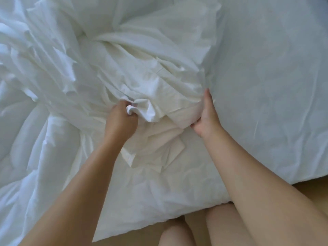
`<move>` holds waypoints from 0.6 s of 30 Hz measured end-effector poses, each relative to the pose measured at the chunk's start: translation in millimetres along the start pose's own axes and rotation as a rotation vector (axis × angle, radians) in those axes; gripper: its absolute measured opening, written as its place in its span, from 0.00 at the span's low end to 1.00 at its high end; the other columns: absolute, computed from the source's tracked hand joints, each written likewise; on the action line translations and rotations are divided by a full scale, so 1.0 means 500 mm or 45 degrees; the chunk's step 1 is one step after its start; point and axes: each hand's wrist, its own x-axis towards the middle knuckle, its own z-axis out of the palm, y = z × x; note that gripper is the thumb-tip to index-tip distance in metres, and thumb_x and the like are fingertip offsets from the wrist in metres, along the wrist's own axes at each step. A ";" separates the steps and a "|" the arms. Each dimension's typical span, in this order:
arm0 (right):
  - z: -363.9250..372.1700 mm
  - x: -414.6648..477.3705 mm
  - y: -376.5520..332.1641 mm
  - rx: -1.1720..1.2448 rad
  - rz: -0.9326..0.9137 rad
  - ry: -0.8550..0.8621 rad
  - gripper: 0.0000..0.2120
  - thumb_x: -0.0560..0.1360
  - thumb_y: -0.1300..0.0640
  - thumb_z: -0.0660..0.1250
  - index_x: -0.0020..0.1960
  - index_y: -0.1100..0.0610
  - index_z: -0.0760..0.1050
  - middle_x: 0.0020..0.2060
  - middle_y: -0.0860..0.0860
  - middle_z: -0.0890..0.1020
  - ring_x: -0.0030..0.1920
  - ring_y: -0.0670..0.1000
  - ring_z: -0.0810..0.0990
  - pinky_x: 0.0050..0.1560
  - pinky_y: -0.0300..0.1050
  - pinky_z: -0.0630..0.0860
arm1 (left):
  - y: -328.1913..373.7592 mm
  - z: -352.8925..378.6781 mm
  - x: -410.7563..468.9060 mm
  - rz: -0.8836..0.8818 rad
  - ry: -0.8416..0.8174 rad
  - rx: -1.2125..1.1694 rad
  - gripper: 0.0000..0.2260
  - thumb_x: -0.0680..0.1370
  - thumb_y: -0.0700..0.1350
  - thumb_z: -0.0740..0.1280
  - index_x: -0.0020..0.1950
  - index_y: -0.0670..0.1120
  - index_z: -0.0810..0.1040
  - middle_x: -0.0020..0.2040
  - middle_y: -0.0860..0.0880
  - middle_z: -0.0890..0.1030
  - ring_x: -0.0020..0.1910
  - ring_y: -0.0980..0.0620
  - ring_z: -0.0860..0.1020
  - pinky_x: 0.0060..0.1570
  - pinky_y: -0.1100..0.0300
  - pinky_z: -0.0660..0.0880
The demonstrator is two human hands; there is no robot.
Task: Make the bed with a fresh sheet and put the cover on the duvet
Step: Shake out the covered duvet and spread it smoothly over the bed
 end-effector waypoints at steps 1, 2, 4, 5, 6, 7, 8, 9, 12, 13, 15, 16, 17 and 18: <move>0.013 0.010 -0.020 0.053 -0.038 -0.022 0.27 0.72 0.46 0.70 0.66 0.58 0.71 0.59 0.57 0.79 0.58 0.57 0.79 0.61 0.58 0.75 | 0.019 0.004 -0.013 0.116 0.046 0.157 0.18 0.74 0.43 0.64 0.64 0.44 0.71 0.61 0.43 0.74 0.60 0.42 0.71 0.57 0.52 0.67; 0.026 0.015 -0.035 0.021 -0.116 0.016 0.23 0.72 0.54 0.72 0.64 0.60 0.73 0.58 0.59 0.80 0.57 0.59 0.80 0.59 0.58 0.75 | 0.046 0.007 -0.030 0.256 0.093 0.227 0.24 0.72 0.45 0.65 0.68 0.45 0.68 0.64 0.43 0.71 0.64 0.41 0.68 0.62 0.49 0.64; 0.046 0.021 -0.052 -0.267 -0.318 0.095 0.21 0.70 0.67 0.70 0.62 0.63 0.73 0.54 0.60 0.81 0.54 0.59 0.81 0.54 0.54 0.78 | 0.108 0.016 -0.047 0.565 0.111 0.265 0.32 0.68 0.50 0.65 0.71 0.45 0.65 0.67 0.43 0.68 0.68 0.41 0.64 0.68 0.47 0.58; 0.052 0.019 -0.055 -0.464 -0.429 0.044 0.21 0.70 0.69 0.68 0.62 0.62 0.73 0.53 0.57 0.81 0.53 0.57 0.81 0.52 0.51 0.79 | 0.138 0.028 -0.046 0.682 0.099 0.284 0.34 0.66 0.52 0.63 0.71 0.45 0.66 0.68 0.43 0.68 0.69 0.41 0.63 0.69 0.46 0.57; 0.053 0.013 -0.054 -0.706 -0.527 -0.057 0.22 0.71 0.69 0.66 0.64 0.60 0.71 0.54 0.54 0.80 0.53 0.55 0.80 0.51 0.47 0.79 | 0.169 0.041 -0.038 0.741 0.082 0.297 0.33 0.67 0.55 0.61 0.71 0.46 0.67 0.69 0.44 0.68 0.70 0.42 0.63 0.69 0.44 0.56; 0.050 0.007 -0.048 -0.959 -0.618 -0.186 0.24 0.73 0.67 0.65 0.67 0.58 0.68 0.55 0.52 0.79 0.54 0.52 0.79 0.50 0.42 0.77 | 0.198 0.056 -0.025 0.740 0.061 0.307 0.32 0.68 0.56 0.59 0.71 0.47 0.67 0.69 0.45 0.69 0.70 0.44 0.64 0.69 0.43 0.56; 0.044 0.001 -0.042 -1.141 -0.678 -0.320 0.25 0.74 0.66 0.65 0.69 0.57 0.65 0.56 0.50 0.77 0.55 0.49 0.77 0.49 0.36 0.75 | 0.225 0.073 -0.006 0.696 0.031 0.325 0.30 0.70 0.57 0.57 0.71 0.49 0.66 0.70 0.46 0.68 0.70 0.45 0.64 0.69 0.44 0.56; 0.035 -0.002 -0.041 -1.220 -0.682 -0.441 0.25 0.75 0.65 0.65 0.70 0.57 0.63 0.57 0.48 0.76 0.57 0.46 0.76 0.48 0.30 0.72 | 0.246 0.090 0.018 0.630 -0.009 0.387 0.29 0.72 0.59 0.57 0.72 0.51 0.64 0.71 0.46 0.66 0.70 0.45 0.62 0.69 0.44 0.56; 0.004 0.003 -0.063 -1.080 -0.348 -0.773 0.21 0.75 0.64 0.65 0.66 0.52 0.69 0.56 0.44 0.79 0.57 0.42 0.77 0.52 0.31 0.72 | 0.265 0.128 0.097 0.301 -0.185 0.649 0.35 0.73 0.66 0.58 0.75 0.57 0.50 0.74 0.43 0.58 0.73 0.42 0.56 0.66 0.37 0.53; -0.007 0.010 -0.076 -1.017 -0.266 -0.796 0.15 0.75 0.64 0.64 0.59 0.52 0.76 0.51 0.44 0.82 0.53 0.43 0.79 0.50 0.30 0.72 | 0.259 0.128 0.122 0.168 -0.216 0.674 0.39 0.71 0.67 0.60 0.76 0.57 0.47 0.75 0.42 0.56 0.73 0.40 0.55 0.65 0.35 0.52; -0.019 0.035 -0.107 -0.985 -0.342 -0.615 0.10 0.74 0.63 0.65 0.42 0.50 0.80 0.37 0.42 0.82 0.45 0.46 0.79 0.39 0.26 0.71 | 0.235 0.120 0.166 0.004 -0.202 0.682 0.44 0.70 0.66 0.64 0.76 0.56 0.41 0.75 0.41 0.54 0.73 0.40 0.55 0.66 0.35 0.53; -0.021 0.055 -0.125 -0.994 -0.428 -0.419 0.08 0.74 0.61 0.66 0.39 0.51 0.79 0.36 0.43 0.81 0.44 0.47 0.77 0.37 0.27 0.70 | 0.224 0.115 0.182 -0.017 -0.180 0.698 0.45 0.70 0.64 0.66 0.76 0.56 0.40 0.75 0.42 0.54 0.73 0.40 0.56 0.66 0.36 0.55; -0.019 0.077 -0.145 -1.012 -0.508 -0.215 0.03 0.74 0.57 0.67 0.43 0.52 0.78 0.39 0.46 0.80 0.45 0.49 0.76 0.39 0.31 0.71 | 0.215 0.112 0.193 -0.013 -0.166 0.727 0.46 0.70 0.62 0.68 0.76 0.57 0.40 0.75 0.43 0.55 0.73 0.41 0.57 0.66 0.38 0.57; -0.011 0.100 -0.166 -1.022 -0.551 -0.077 0.07 0.74 0.53 0.68 0.50 0.54 0.77 0.46 0.49 0.79 0.48 0.50 0.76 0.44 0.35 0.72 | 0.209 0.110 0.200 -0.004 -0.161 0.763 0.47 0.69 0.60 0.69 0.76 0.57 0.40 0.74 0.43 0.56 0.72 0.41 0.58 0.66 0.38 0.59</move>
